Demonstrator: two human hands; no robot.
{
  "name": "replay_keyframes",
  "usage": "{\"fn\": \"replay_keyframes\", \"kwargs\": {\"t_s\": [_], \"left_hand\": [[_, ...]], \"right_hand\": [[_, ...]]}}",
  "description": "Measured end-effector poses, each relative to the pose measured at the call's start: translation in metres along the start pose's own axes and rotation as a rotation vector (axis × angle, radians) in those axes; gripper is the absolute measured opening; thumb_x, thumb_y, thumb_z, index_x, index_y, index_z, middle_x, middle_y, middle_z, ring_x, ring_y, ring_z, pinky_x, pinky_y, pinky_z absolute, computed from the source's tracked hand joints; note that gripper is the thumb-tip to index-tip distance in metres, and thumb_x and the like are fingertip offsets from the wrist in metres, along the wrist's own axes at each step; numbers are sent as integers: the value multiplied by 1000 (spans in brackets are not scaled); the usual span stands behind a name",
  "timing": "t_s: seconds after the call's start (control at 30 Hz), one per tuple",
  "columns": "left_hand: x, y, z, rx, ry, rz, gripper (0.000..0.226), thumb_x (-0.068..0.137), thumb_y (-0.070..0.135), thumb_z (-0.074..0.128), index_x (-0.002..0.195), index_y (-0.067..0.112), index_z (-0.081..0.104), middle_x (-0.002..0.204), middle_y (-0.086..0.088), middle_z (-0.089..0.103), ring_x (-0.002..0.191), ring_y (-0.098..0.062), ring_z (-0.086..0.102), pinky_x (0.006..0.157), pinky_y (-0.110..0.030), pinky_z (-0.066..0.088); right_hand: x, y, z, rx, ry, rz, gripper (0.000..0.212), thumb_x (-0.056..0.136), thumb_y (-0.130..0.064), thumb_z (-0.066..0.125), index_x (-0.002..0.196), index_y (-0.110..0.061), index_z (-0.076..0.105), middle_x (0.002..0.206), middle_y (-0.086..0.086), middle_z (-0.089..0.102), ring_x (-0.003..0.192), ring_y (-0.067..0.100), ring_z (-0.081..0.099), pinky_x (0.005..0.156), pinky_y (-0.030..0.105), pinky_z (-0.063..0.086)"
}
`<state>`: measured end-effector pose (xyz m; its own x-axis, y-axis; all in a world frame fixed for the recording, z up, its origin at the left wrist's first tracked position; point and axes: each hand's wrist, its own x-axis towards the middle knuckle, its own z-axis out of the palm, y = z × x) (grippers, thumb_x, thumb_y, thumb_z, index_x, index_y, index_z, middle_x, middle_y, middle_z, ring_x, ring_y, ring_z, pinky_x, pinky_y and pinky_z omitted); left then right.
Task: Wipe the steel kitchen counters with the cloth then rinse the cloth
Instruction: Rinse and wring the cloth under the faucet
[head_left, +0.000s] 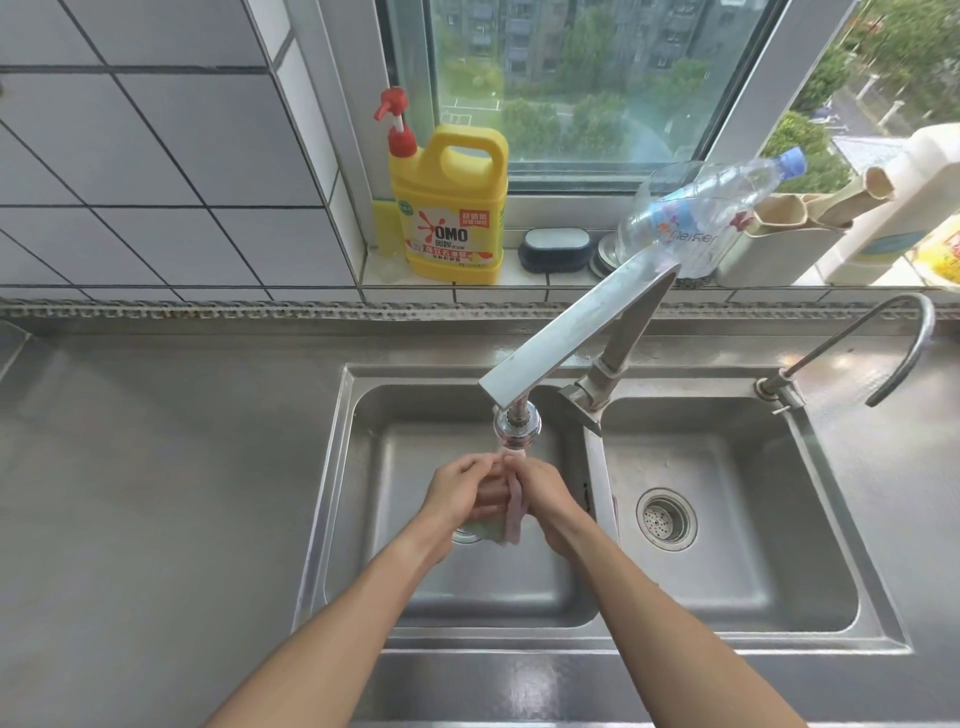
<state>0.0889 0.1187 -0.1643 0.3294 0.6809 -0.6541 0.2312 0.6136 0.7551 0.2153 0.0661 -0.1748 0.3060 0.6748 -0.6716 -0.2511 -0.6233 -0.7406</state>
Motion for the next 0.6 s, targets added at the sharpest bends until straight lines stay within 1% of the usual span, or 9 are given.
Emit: {"fn": "replay_keyframes", "kwargs": {"t_s": [0.03,0.1,0.17,0.23,0.33,0.37,0.43,0.53,0.6], "left_hand": [[3,-4,-2,34,66,29,18,101,21,62,108,17,78,104,-3,81,92,-19,76,69,-26,58],[10,-12,-5,101,222,87,14,97,21,69,106,14,76,103,-6,79,95,-22,73,81,-32,59],[14,-18,-6,125,287,82,23,96,30,72,109,12,74,107,-7,77,100,-20,71,89,-34,57],[15,-19,-5,91,195,-48,37,98,46,65,115,14,74,110,-4,77,100,-17,70,83,-31,56],[18,-20,-1,-104,-81,-318,58,96,68,54,120,20,75,116,-9,79,109,-29,74,88,-43,62],[19,-20,2,-163,-151,-340,60,94,70,55,120,19,75,117,-10,79,109,-31,75,84,-43,63],[21,-18,11,-172,-183,-309,56,91,66,64,116,18,77,112,-8,81,101,-26,77,70,-35,61],[24,-14,24,-78,-63,-199,35,93,46,72,108,14,74,87,-3,80,64,-14,75,47,-21,50],[29,-12,30,-5,-16,-121,25,95,36,69,107,14,71,87,-4,76,64,-14,70,44,-19,45]], "right_hand": [[1,-1,1,16,5,13,35,102,-27,52,111,-1,74,102,20,79,91,28,73,79,36,50],[1,-5,1,77,13,34,35,101,-31,53,108,-5,76,99,15,80,87,24,71,77,34,49],[3,-8,-2,142,14,38,34,100,-31,53,106,-7,77,107,18,79,96,29,74,89,39,55],[6,-10,-8,191,-18,47,43,99,-31,49,111,0,75,111,26,76,103,37,74,101,48,55],[8,-10,-18,233,-113,72,50,94,-38,48,113,-1,76,110,26,77,101,34,75,99,47,56],[8,-9,-21,226,-142,72,52,93,-43,54,116,-1,75,112,23,77,105,34,75,101,47,56],[8,-7,-27,160,-131,66,58,85,-51,68,114,-1,76,107,21,79,105,35,76,101,50,58],[8,-1,-38,31,-18,65,45,88,-45,74,103,-3,79,98,17,80,101,35,77,100,52,58],[7,3,-44,-14,39,60,32,95,-36,70,106,-7,78,106,14,80,104,31,76,98,48,60]]}}
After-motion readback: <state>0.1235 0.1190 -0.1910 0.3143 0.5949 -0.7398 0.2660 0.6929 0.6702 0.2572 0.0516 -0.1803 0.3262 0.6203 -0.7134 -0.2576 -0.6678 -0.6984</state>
